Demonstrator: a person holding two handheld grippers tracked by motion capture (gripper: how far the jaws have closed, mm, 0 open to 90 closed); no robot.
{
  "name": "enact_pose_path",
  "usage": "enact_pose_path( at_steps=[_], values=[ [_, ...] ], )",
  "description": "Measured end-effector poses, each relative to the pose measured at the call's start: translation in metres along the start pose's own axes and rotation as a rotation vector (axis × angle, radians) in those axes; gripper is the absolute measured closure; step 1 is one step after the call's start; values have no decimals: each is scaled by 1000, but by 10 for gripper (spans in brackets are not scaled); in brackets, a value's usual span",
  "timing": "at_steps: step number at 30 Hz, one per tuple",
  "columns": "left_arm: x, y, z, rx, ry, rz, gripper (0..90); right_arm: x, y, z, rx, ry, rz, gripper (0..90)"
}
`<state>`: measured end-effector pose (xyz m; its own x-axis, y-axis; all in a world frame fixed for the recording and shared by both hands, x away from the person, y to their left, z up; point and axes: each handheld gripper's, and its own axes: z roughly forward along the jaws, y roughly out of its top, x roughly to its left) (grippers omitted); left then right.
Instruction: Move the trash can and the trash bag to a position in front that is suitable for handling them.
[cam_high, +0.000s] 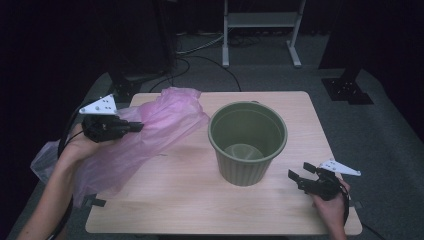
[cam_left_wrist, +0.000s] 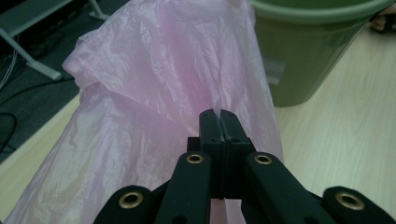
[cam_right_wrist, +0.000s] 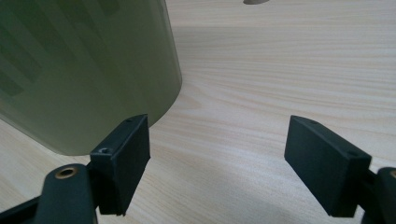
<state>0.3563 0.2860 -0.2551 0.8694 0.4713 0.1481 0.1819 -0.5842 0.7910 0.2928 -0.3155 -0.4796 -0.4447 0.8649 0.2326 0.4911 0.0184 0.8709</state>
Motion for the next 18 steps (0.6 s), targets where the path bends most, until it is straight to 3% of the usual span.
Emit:
enact_pose_path(
  at_steps=[9,12,18],
  values=[
    [-8,33,-16,-6,-10,59,899,-2,0,2,9,2,-5,214],
    [-13,44,-19,-34,-37,79,900,-2,3,2,-1,1,-2,215],
    [-20,61,-16,-28,-72,115,900,-2,17,8,-22,-11,-18,225]
  ],
)
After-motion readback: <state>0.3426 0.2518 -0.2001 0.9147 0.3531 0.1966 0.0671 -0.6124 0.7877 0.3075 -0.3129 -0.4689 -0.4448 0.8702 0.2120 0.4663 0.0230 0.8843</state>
